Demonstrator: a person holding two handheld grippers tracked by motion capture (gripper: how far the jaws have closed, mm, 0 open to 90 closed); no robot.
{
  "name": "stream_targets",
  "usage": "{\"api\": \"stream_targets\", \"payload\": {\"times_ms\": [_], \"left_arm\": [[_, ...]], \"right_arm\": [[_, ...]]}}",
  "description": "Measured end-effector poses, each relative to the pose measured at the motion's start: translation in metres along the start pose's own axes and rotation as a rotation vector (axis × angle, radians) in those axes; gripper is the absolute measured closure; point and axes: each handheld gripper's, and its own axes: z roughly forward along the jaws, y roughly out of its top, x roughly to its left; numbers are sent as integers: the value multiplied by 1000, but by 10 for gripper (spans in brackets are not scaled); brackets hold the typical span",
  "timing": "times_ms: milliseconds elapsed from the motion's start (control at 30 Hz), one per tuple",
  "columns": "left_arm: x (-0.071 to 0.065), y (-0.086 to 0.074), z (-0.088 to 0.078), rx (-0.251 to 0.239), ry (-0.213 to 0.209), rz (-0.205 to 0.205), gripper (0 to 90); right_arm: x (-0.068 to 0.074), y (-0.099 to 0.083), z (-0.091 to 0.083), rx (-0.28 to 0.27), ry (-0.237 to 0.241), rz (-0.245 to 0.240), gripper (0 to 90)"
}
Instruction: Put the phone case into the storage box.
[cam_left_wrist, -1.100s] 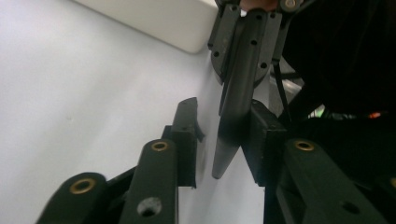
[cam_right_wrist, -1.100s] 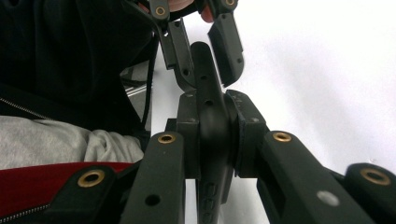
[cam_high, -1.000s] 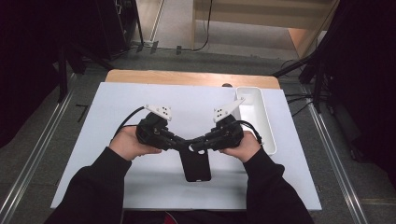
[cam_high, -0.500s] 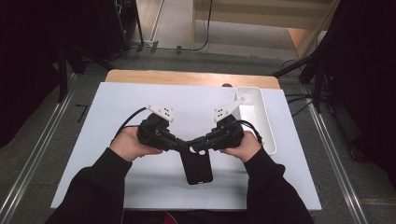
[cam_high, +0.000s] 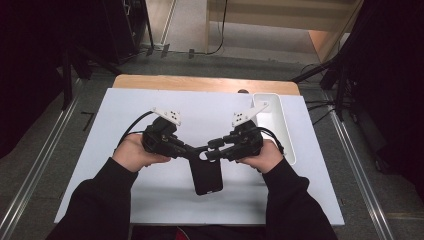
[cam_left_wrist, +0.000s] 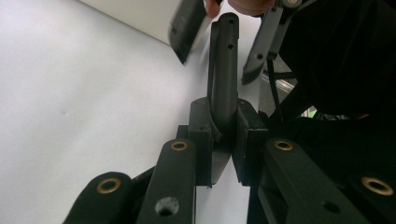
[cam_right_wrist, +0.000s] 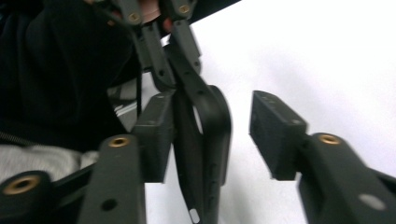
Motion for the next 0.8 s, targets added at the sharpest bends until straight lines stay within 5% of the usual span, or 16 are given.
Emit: {"api": "stream_targets", "payload": {"times_ms": [400,600,633,800], "left_arm": [[6,-2,-12,-5,54,-82,790],[7,-2,-14,-1,75,-104,791],[7,-2,-15,-2,77,-104,790],[8,-2,-20,-18,88,-142,790]], "right_arm": [[3,-1,-4,-15,-163,10,189],[4,-1,-3,0,-205,50,66],[4,-1,-2,-6,-219,49,0],[1,-6,-8,-95,-292,74,0]]}}
